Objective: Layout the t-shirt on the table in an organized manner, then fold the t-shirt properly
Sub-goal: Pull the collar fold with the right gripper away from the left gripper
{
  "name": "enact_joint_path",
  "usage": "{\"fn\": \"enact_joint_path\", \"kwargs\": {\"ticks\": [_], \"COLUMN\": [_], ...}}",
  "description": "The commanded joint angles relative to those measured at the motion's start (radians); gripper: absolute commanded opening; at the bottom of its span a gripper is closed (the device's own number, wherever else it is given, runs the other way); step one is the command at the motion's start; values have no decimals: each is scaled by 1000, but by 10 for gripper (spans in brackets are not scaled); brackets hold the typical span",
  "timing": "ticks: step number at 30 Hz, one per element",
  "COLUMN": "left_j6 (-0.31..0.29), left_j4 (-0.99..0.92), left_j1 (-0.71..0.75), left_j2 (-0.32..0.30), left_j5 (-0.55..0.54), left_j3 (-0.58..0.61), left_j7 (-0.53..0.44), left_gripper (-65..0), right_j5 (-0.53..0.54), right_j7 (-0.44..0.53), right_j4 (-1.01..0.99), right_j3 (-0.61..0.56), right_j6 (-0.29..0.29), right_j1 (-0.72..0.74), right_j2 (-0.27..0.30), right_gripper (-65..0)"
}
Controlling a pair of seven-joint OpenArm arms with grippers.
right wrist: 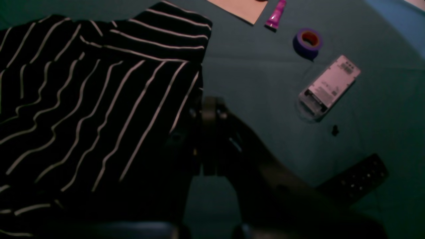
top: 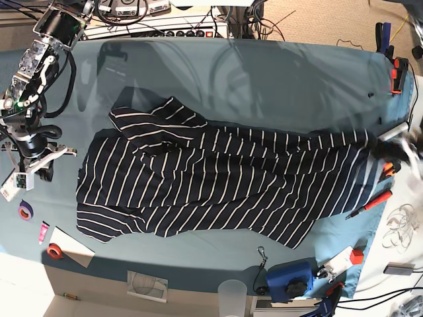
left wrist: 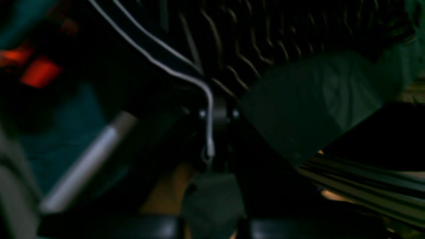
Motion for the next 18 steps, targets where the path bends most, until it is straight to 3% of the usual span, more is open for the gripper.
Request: {"fn": "enact_joint_path", "kwargs": {"ticks": [1, 6, 10, 18], "left_j6": [0, -11, -23, -23], "left_j4": [15, 23, 29, 29], "left_j1": [3, 81, 125, 168], "left_j2": [-5, 89, 143, 191], "left_j5": [-31, -31, -31, -35], "left_j3": [-8, -8, -14, -84], "left_j7": [-5, -5, -5, -5], "left_gripper": [-650, -650, -650, -650], "right_j5": [6, 27, 156, 476], "right_j7": [10, 6, -5, -76], "right_j4": [17, 17, 18, 18], "right_j3": [5, 9, 56, 261], "right_j6": [-4, -5, 1, 183], "right_j1": [13, -37, -121, -270], "right_j2": [20, 20, 19, -44], "right_gripper": [-650, -650, -650, -650]}}
